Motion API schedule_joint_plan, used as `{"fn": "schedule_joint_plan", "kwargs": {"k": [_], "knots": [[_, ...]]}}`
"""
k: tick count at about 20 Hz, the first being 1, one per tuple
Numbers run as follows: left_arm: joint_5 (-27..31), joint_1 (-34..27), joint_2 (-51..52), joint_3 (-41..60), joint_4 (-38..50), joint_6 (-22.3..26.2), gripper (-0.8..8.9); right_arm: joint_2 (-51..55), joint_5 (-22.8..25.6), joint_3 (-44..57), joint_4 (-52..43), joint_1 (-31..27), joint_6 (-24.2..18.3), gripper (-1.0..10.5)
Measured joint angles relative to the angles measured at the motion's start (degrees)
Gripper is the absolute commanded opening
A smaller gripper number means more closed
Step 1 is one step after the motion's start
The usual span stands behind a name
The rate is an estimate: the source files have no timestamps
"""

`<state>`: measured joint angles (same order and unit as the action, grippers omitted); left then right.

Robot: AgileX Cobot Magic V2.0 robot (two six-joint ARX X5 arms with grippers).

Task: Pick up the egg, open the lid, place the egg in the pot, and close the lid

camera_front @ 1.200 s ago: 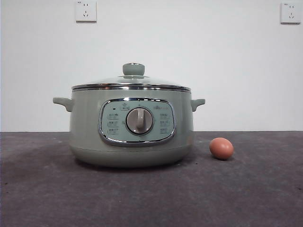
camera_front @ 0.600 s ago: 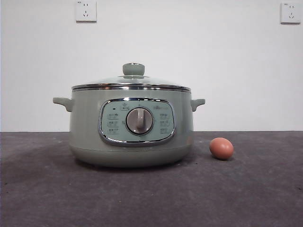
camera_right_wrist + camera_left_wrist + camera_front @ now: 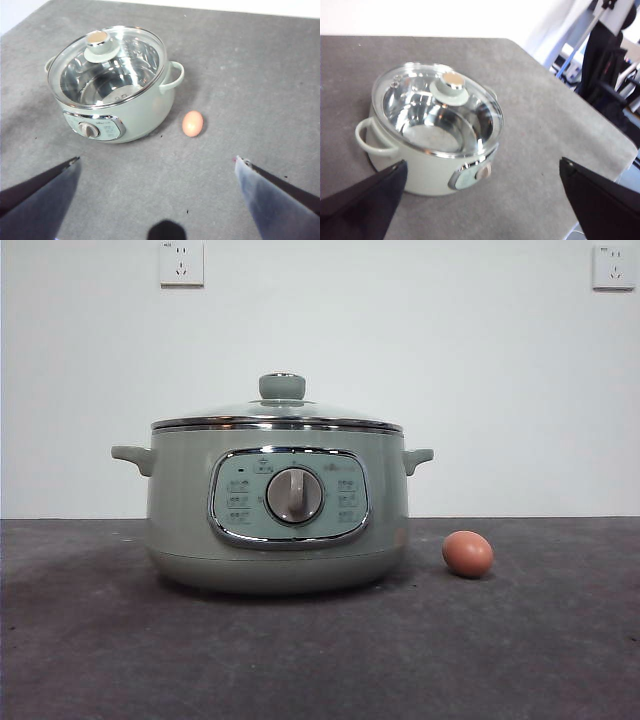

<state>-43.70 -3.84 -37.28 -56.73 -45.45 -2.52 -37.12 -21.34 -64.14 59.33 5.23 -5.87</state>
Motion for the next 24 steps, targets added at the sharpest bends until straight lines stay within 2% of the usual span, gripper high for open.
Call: {"fn": "schedule_joint_plan", "kwargs": {"k": [3, 7, 16, 19, 24], "knots": [[0.04, 1.25, -4.04, -2.78, 0.94, -0.39, 6.61, -1.49, -0.07, 0.00, 0.00, 0.00, 0.00, 6.0], [1.33, 6.43, -14.01, -11.13, 1.20, 0.52, 6.61, -4.13, -0.13, 0.00, -0.22, 0.00, 0.00, 6.0], [18.93, 24.50, -41.86, -30.51, 1.44, 7.08, 6.60, -9.27, -0.13, 0.00, -0.63, 0.00, 0.02, 6.0], [23.85, 27.36, -50.34, -35.50, 1.77, 9.03, 6.60, -9.29, -0.13, 0.00, -0.63, 0.00, 0.02, 6.0], [26.71, 29.44, -59.14, -37.73, 4.98, 10.03, 6.60, -9.29, -0.13, 0.00, -0.63, 0.00, 0.02, 6.0]]}}
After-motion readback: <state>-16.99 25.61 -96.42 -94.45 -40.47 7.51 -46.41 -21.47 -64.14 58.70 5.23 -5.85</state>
